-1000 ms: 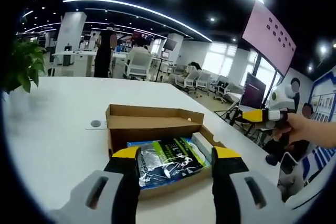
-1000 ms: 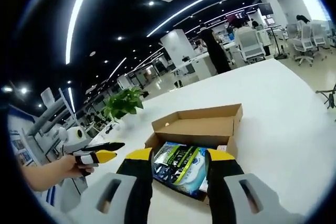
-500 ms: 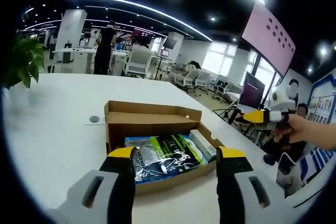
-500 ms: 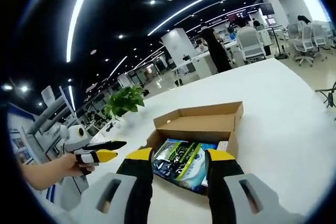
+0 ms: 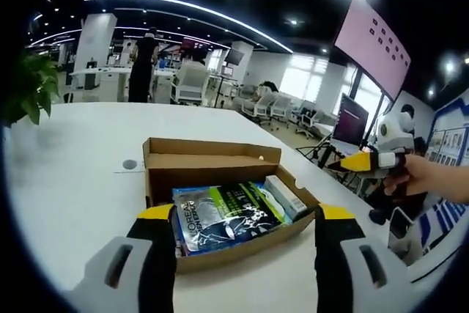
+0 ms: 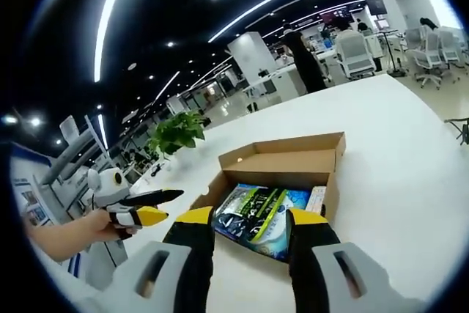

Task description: Operate the shoe box by opening the lid, removing the specified soft item, and placing it in the target area until the item is outside and the box remains undamaged.

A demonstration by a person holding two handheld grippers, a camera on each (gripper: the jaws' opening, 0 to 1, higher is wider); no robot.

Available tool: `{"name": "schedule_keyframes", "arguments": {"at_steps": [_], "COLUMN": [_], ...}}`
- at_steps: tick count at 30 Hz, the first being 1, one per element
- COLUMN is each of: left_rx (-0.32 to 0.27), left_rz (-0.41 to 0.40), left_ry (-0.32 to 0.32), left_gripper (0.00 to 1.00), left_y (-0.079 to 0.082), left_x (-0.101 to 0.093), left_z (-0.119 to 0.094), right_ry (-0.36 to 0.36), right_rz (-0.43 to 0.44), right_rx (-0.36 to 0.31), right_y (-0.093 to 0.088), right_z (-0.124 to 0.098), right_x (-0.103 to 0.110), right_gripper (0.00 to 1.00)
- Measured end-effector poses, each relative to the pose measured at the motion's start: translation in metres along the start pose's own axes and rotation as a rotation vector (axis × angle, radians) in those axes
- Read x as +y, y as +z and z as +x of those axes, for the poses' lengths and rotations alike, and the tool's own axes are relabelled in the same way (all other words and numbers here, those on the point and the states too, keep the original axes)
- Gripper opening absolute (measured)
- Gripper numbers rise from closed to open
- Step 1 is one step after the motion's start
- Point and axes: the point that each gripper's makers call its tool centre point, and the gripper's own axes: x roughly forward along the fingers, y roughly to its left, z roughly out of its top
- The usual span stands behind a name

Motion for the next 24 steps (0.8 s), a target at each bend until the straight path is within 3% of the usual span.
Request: {"name": "schedule_keyframes", "arguments": {"at_steps": [9,18,24], "left_rx": [-0.010,0.009,-0.004], "left_rz": [-0.014,-0.015,-0.030], "left_ry": [-0.015,-0.035,-0.035], "left_gripper": [0.85,0.86,0.86], "left_y": [0.005,-0.006,-0.003], "left_x": [-0.002,-0.011,-0.008], "left_z": [0.003,0.011,0.013], "right_ry": [0.000,0.006,0.011], "right_rz": [0.011,0.018,0.020], "right_rx": [-0.010,-0.003,0.006], "right_y": [0.004,0.002,0.002], "right_z": [0.003,0.009,0.015], "right_x": [-0.003,-0.003,-0.004], "right_gripper": [0.36,0.36,0.36]}}
